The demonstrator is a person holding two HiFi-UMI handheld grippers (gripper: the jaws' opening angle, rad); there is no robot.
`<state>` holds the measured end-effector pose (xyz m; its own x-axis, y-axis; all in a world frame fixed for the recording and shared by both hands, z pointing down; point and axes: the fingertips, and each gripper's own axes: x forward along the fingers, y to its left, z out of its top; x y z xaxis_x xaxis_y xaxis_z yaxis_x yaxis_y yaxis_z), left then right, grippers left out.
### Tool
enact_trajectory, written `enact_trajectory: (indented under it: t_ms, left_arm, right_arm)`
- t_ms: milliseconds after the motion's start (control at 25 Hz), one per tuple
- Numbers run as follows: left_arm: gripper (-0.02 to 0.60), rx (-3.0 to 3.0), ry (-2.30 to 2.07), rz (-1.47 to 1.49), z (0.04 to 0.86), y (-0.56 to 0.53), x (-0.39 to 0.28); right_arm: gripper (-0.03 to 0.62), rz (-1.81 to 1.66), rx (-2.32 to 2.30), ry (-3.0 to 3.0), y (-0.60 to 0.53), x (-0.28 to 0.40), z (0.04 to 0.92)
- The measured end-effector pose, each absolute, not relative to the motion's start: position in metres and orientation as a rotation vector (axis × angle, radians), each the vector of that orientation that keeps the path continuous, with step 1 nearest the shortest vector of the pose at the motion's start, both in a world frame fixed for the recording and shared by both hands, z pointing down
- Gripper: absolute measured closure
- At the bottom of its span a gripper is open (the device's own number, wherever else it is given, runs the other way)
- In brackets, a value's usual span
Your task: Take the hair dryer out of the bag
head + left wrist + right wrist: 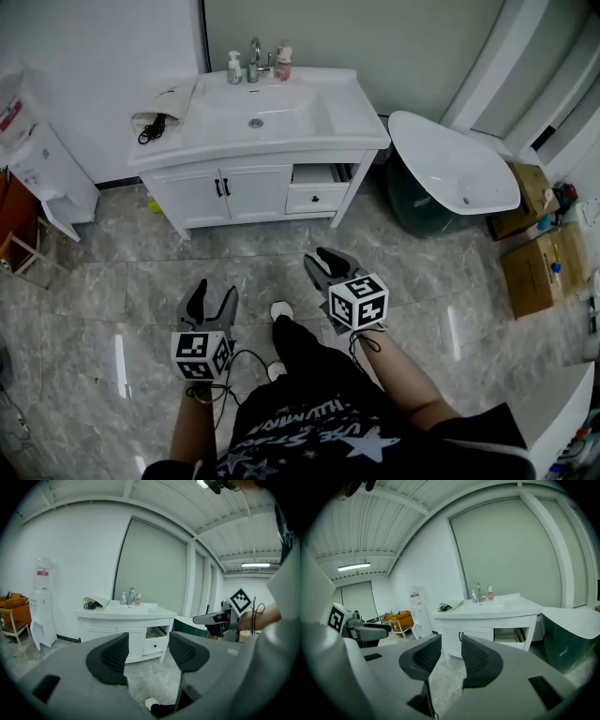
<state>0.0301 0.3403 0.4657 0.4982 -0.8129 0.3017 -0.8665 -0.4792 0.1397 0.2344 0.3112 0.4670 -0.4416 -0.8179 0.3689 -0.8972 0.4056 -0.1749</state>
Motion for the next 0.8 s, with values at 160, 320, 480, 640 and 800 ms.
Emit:
enact_trajectory:
  t_ms: [160, 320, 480, 640, 800]
  left_arm:
    - [0.247, 2.406, -1.470, 0.222, 0.470, 0.325, 0.007]
    - [0.232, 2.334, -1.506, 0.214, 0.485, 0.306, -0.019]
    - [0.229, 2.281, -1.577, 0.215, 0.489, 0.269, -0.047]
    - [0.227, 2.238, -1.613, 0.251, 0.488, 0.214, -0.068]
    - [0.227, 2.210, -1.643, 0.276, 0.480, 0.157, -0.086]
  right_arm:
    - [0.364, 0.491, 1.469, -2.445, 0.285, 0.219, 0.465]
    - [0.322, 0.519, 1.461, -2.459, 0.247, 0.208, 0.474]
    - [0.319, 0.565, 1.445, -2.467, 0.196, 0.193, 0.487]
    - [0.319, 0.595, 1.410, -2.487, 0.131, 0.171, 0.492]
    - [0.324, 0.617, 1.377, -2.525, 0.061, 0.150, 0.490]
